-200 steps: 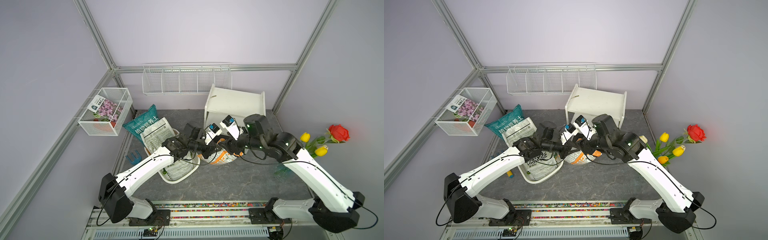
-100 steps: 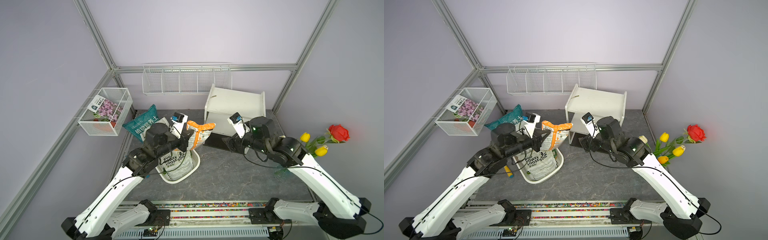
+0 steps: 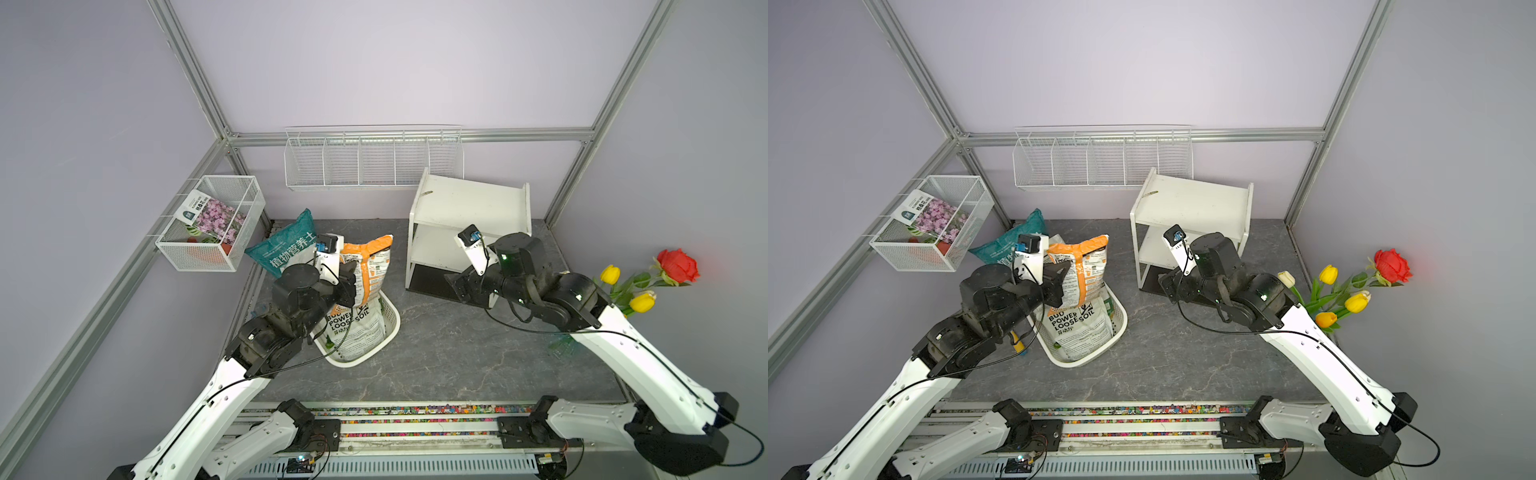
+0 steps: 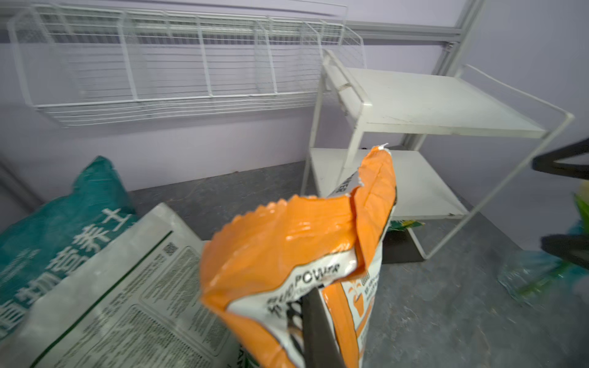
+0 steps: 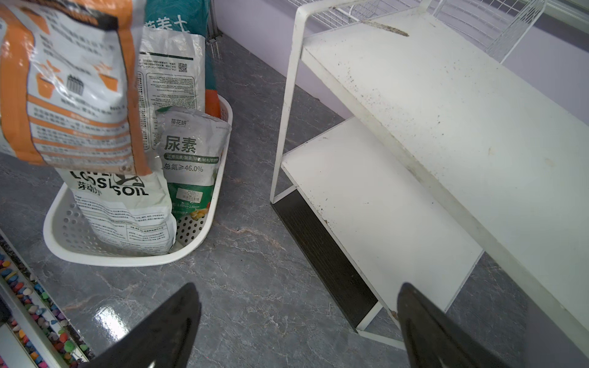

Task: Take down the fertilizer bag from the shelf
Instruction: Place the fertilizer bag in the storage box.

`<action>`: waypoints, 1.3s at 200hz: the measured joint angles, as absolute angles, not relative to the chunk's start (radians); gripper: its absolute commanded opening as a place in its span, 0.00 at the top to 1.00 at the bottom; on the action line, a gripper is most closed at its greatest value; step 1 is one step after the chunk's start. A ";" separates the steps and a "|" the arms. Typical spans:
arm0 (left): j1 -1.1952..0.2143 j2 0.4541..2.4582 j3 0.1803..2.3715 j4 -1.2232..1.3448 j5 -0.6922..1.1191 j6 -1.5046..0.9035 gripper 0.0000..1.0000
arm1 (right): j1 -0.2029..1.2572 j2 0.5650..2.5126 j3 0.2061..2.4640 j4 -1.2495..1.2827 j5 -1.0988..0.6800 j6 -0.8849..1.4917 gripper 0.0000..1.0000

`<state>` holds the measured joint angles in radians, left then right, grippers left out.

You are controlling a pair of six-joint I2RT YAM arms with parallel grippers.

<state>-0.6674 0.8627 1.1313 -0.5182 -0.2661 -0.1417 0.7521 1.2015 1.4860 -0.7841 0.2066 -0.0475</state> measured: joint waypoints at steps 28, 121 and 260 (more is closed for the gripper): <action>-0.665 0.787 1.073 -0.458 -0.466 -0.176 1.00 | 0.752 1.201 1.474 -0.784 0.210 -0.045 0.02; -0.656 0.665 0.879 -0.279 -0.628 -0.247 1.00 | 0.752 1.203 1.448 -0.782 0.221 -0.045 0.02; -0.295 0.578 0.564 -0.170 -0.278 -0.467 1.00 | 0.752 1.170 1.415 -0.781 0.236 -0.045 0.02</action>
